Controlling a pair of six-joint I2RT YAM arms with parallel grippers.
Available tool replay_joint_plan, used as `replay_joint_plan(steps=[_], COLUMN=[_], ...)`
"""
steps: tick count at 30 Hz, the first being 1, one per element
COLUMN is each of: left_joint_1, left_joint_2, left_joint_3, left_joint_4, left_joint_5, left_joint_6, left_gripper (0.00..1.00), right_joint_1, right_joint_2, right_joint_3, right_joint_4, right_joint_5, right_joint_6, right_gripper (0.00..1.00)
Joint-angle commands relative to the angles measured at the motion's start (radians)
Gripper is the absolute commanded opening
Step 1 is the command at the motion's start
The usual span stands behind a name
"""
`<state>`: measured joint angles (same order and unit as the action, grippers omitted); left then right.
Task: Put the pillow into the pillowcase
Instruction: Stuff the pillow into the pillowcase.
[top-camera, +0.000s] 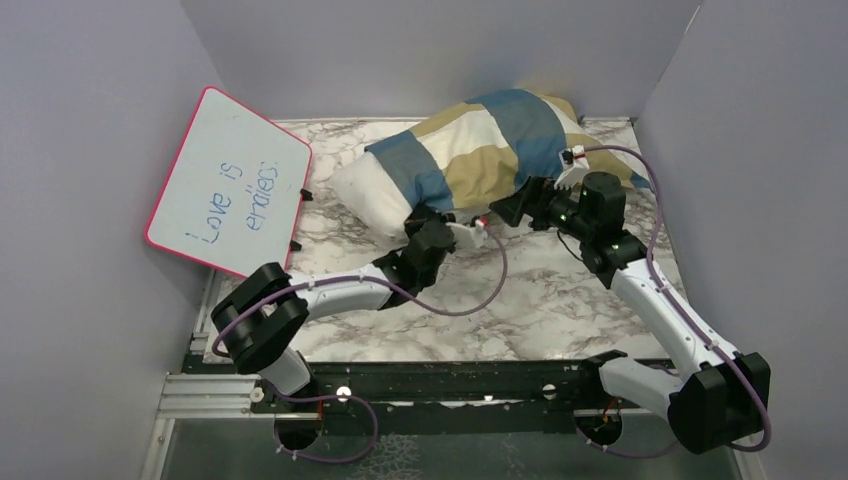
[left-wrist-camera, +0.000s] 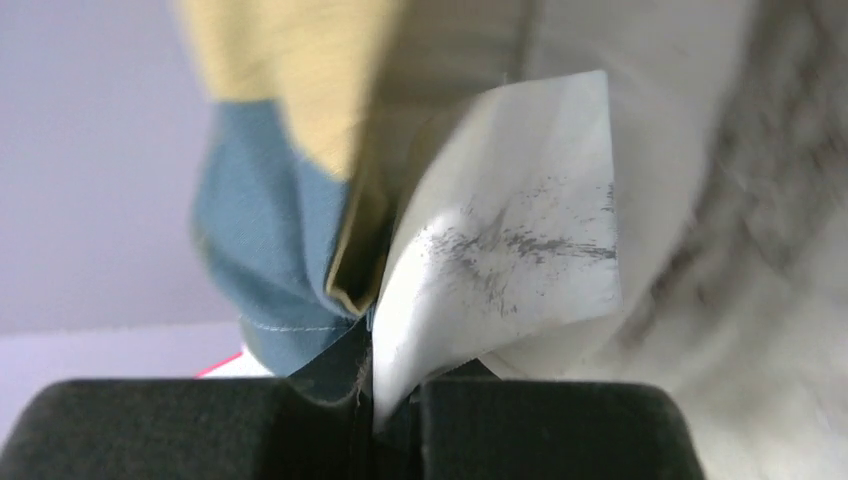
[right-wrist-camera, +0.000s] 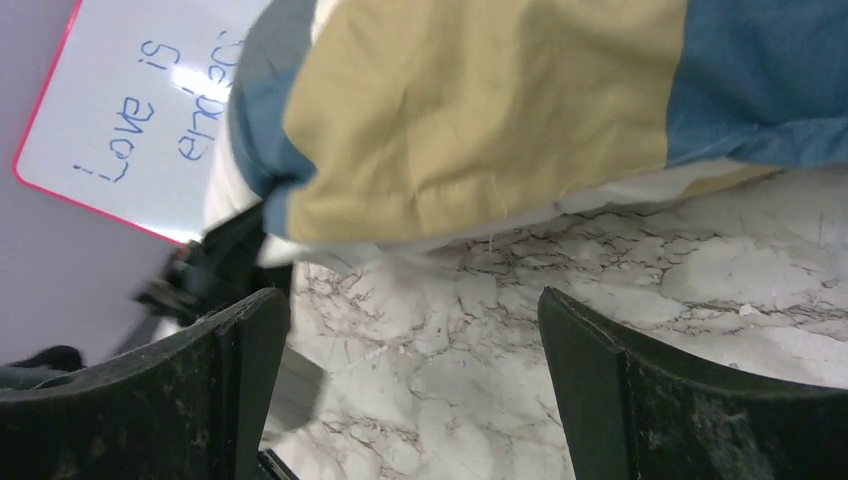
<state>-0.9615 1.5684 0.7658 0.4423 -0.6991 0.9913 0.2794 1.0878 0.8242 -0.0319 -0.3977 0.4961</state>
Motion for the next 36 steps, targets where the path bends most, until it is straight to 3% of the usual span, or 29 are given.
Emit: replay_joint_plan(steps=[1, 6, 9, 11, 13, 15, 19, 21, 24, 36], left_joint_1=[-0.003, 0.111, 0.148, 0.161, 0.181, 0.2, 0.241, 0.262, 0.285, 0.333], left_joint_2=[-0.091, -0.166, -0.15, -0.134, -0.116, -0.108, -0.11, -0.128, -0.14, -0.151], left_joint_3=[0.249, 0.542, 0.679, 0.758, 0.83, 0.879, 0.959, 0.957, 0.942, 0.907], left_joint_4=[0.008, -0.329, -0.469, -0.55, -0.627, -0.683, -0.783, -0.79, -0.798, -0.801], left_joint_5=[-0.098, 0.184, 0.247, 0.269, 0.289, 0.323, 0.385, 0.407, 0.407, 0.447], left_joint_6=[-0.262, -0.686, -0.798, -0.861, -0.943, -1.028, -1.215, -1.274, -1.294, -1.344], left_gripper=[0.0, 0.0, 0.0, 0.0, 0.0, 0.0, 0.0, 0.0, 0.0, 0.0], right_joint_1=[-0.006, -0.006, -0.006, -0.006, -0.006, -0.006, -0.006, -0.006, -0.008, -0.019], right_joint_2=[-0.025, -0.033, -0.023, -0.01, 0.014, 0.048, 0.121, 0.157, 0.208, 0.475], right_joint_3=[0.033, 0.042, 0.043, 0.049, 0.059, 0.058, 0.059, 0.054, 0.053, 0.136], right_joint_4=[-0.024, -0.023, 0.017, 0.023, 0.061, 0.094, 0.207, 0.262, 0.32, 0.528], right_joint_5=[0.059, 0.157, 0.224, 0.278, 0.319, 0.348, 0.245, 0.251, 0.318, 0.293], right_joint_6=[-0.043, -0.161, -0.219, -0.246, -0.273, -0.291, -0.342, -0.342, -0.35, -0.363], right_gripper=[0.97, 0.86, 0.63, 0.42, 0.34, 0.33, 0.32, 0.36, 0.45, 0.43])
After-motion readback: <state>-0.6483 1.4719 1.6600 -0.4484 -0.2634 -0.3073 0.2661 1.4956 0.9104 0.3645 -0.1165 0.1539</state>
